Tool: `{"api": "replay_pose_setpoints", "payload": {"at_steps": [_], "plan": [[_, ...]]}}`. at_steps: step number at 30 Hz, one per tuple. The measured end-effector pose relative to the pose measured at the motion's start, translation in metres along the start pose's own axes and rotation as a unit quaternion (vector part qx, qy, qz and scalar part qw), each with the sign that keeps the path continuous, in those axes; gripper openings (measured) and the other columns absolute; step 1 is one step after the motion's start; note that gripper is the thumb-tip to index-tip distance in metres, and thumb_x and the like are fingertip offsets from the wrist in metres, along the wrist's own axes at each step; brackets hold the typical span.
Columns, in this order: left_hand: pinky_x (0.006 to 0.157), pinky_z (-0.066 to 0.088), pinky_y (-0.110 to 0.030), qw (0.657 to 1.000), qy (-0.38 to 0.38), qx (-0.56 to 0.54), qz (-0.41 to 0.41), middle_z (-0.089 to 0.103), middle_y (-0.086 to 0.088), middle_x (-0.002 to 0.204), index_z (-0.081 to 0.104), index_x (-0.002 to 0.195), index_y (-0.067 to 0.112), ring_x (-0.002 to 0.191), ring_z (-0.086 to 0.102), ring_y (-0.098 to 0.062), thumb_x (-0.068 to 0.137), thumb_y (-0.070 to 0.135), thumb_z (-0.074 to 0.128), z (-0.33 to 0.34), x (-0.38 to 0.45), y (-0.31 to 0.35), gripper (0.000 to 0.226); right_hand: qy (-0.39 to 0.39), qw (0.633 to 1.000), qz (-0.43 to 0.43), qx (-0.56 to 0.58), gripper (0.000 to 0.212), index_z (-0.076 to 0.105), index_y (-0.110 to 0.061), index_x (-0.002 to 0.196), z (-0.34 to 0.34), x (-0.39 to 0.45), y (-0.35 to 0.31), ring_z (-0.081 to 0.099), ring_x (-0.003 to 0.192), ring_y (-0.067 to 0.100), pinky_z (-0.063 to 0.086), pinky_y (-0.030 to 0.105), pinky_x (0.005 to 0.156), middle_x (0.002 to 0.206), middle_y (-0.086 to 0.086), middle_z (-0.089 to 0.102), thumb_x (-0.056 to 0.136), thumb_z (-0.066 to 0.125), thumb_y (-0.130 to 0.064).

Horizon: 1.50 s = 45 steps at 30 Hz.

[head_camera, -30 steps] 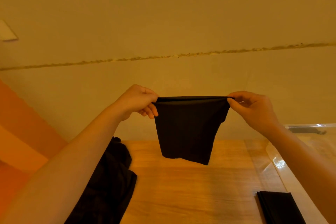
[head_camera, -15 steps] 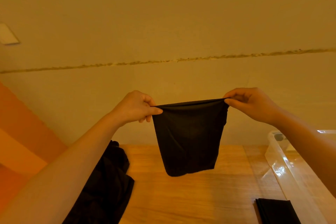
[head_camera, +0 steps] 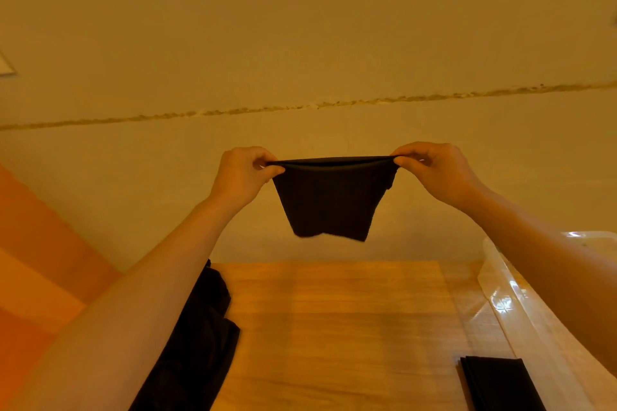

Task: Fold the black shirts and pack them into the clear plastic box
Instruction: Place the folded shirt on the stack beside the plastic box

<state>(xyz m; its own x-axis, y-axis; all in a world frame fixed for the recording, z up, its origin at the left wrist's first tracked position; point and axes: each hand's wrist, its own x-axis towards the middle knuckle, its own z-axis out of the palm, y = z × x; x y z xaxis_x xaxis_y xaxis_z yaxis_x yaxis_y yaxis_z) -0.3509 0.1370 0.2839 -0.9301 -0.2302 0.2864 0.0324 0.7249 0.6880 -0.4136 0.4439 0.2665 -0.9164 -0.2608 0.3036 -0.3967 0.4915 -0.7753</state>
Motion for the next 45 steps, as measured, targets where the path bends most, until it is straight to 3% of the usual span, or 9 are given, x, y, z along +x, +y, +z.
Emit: {"api": "replay_pose_setpoints", "payload": {"at_steps": [3,10,14,25,28,32,36,40,45], "plan": [[0.063,0.04,-0.008,0.999,-0.006,0.005,0.036,0.066,0.003,0.077,0.073,0.084,0.014,0.07,0.056,-0.006,0.079,0.015,0.077,0.009,-0.031,-0.02,0.006,0.009,1.0,-0.013,-0.004,0.013,0.072,-0.018,0.1,0.012,-0.033,0.015,0.06,0.083,-0.006,0.038,-0.001,0.076,0.095,-0.008,0.067,0.091,0.063,-0.013],[0.07,0.051,-0.037,0.98,-0.138,0.121,0.08,0.065,-0.001,0.077,0.067,0.075,0.013,0.076,0.061,-0.018,0.075,0.006,0.079,0.08,-0.161,-0.112,0.013,-0.083,0.993,-0.002,-0.08,0.029,0.064,-0.032,0.106,0.082,-0.17,0.099,0.061,0.098,-0.002,0.048,0.01,0.086,0.103,-0.016,0.064,0.087,0.067,-0.011],[0.071,0.039,-0.02,0.96,-0.217,0.158,0.076,0.061,0.01,0.074,0.06,0.071,0.023,0.072,0.06,-0.009,0.057,0.007,0.088,0.12,-0.245,-0.154,0.035,-0.119,0.987,0.044,-0.096,0.031,0.066,-0.029,0.108,0.117,-0.26,0.139,0.056,0.102,-0.014,0.052,0.023,0.092,0.107,-0.019,0.063,0.086,0.067,-0.006],[0.077,0.032,-0.023,0.958,-0.166,0.147,0.181,0.064,0.006,0.082,0.06,0.076,0.02,0.084,0.049,-0.006,0.056,0.01,0.085,0.124,-0.349,-0.177,0.033,-0.148,0.972,-0.017,-0.185,0.042,0.072,-0.013,0.108,0.13,-0.375,0.143,0.065,0.105,0.022,0.055,0.043,0.088,0.114,0.006,0.069,0.07,0.08,0.002],[0.082,0.034,-0.023,0.954,-0.153,0.153,0.207,0.065,0.007,0.087,0.064,0.08,0.021,0.089,0.052,-0.004,0.077,0.021,0.063,0.118,-0.367,-0.182,0.003,-0.137,0.97,-0.014,-0.203,0.034,0.071,-0.014,0.109,0.132,-0.39,0.138,0.065,0.105,0.02,0.057,0.043,0.085,0.113,0.003,0.069,0.076,0.077,-0.007],[0.086,0.037,-0.027,0.951,-0.158,0.149,0.218,0.066,0.007,0.092,0.066,0.082,0.022,0.089,0.061,-0.008,0.083,0.028,0.054,0.11,-0.387,-0.183,0.013,-0.128,0.971,-0.04,-0.198,0.031,0.072,-0.017,0.105,0.135,-0.406,0.123,0.062,0.102,0.013,0.058,0.036,0.082,0.108,-0.002,0.069,0.091,0.049,-0.034],[0.086,0.034,-0.03,0.958,-0.136,0.136,0.214,0.064,0.009,0.093,0.067,0.079,0.023,0.091,0.058,-0.007,0.085,0.037,0.06,0.103,-0.391,-0.175,0.016,-0.111,0.969,-0.072,-0.207,0.034,0.072,-0.018,0.102,0.139,-0.405,0.105,0.059,0.101,0.009,0.05,0.027,0.089,0.105,-0.005,0.068,0.094,0.049,-0.04],[0.098,0.034,-0.032,0.973,-0.109,0.122,0.163,0.063,0.0,0.116,0.068,0.105,0.016,0.111,0.057,-0.016,0.096,0.032,0.047,0.133,-0.371,-0.155,0.028,-0.07,0.973,-0.085,-0.203,0.032,0.067,-0.011,0.114,0.176,-0.374,0.088,0.054,0.115,0.014,0.044,0.036,0.103,0.121,0.003,0.064,0.095,0.048,-0.027],[0.117,0.025,-0.04,0.964,-0.187,0.176,0.066,0.033,-0.004,0.154,0.04,0.144,0.014,0.144,0.024,-0.02,0.101,0.039,0.03,0.184,-0.352,-0.148,0.052,-0.152,0.949,-0.025,-0.274,0.054,0.035,-0.015,0.148,0.23,-0.349,0.093,0.022,0.145,0.017,0.023,0.039,0.118,0.156,0.002,0.029,0.101,0.029,-0.042]]}}
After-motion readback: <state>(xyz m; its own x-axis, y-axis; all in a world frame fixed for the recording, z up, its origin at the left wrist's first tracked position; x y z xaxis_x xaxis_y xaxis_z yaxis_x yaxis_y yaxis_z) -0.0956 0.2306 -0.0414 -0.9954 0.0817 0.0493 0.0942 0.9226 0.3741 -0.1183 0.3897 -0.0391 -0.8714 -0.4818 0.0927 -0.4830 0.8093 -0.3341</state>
